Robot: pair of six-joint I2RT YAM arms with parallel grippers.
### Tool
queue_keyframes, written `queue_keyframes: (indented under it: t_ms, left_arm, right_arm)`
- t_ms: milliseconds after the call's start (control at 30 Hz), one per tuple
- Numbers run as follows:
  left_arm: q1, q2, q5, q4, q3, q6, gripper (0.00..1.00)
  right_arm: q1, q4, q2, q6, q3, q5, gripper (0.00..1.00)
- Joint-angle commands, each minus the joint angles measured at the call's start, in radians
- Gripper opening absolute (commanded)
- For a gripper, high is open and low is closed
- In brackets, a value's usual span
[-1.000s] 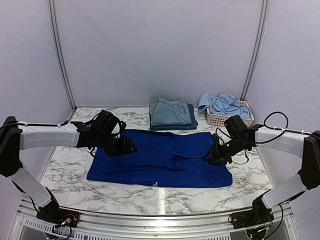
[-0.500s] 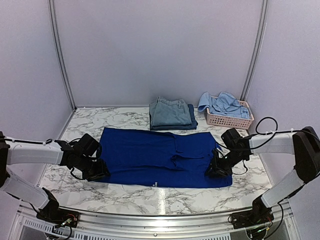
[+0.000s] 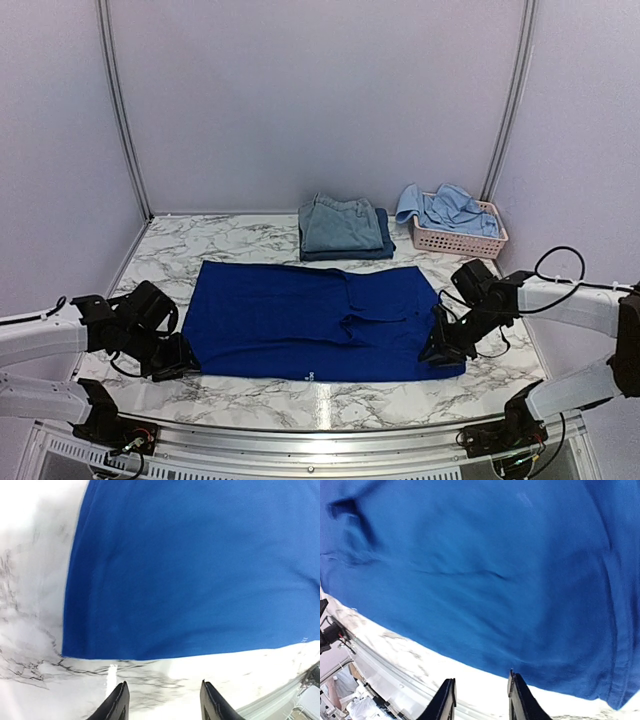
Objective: Fold and stack the mixed laundry pile
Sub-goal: Smooth out the 1/3-folded T-shirt at the center of the board.
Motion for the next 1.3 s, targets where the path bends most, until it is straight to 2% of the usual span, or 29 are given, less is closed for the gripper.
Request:
queue_keyframes:
  t_ms: [0, 133, 233, 400, 600, 867, 1267]
  left_arm:
    - [-0.003, 0.045, -0.027, 0.004, 0.15, 0.111, 0.51]
    - [-0.006, 0.2, 0.067, 0.13, 0.305, 0.259, 0.56]
    - [-0.013, 0.335, 0.111, 0.193, 0.427, 0.346, 0.59]
    - [-0.033, 0.517, 0.13, 0.269, 0.608, 0.365, 0.59]
    - [-0.091, 0.704, 0.131, 0.295, 0.777, 0.401, 0.59]
    - [-0.132, 0.741, 0.121, 0.315, 0.804, 0.375, 0.59]
    - [-0.133, 0.733, 0.108, 0.32, 0.786, 0.36, 0.59]
  right_arm:
    - [0.01, 0.009, 0.017, -0.014, 0.122, 0.019, 0.3]
    - [0.009, 0.071, 0.113, -0.043, 0.211, 0.03, 0.29]
    - [-0.038, 0.105, 0.184, -0.052, 0.289, 0.053, 0.29]
    - [-0.117, 0.132, 0.305, -0.063, 0.388, 0.068, 0.29]
    - [-0.133, 0.12, 0.448, -0.086, 0.465, 0.098, 0.29]
    - [-0.145, 0.128, 0.504, -0.102, 0.486, 0.155, 0.29]
    - [-0.148, 0.077, 0.456, -0.105, 0.444, 0.201, 0.28]
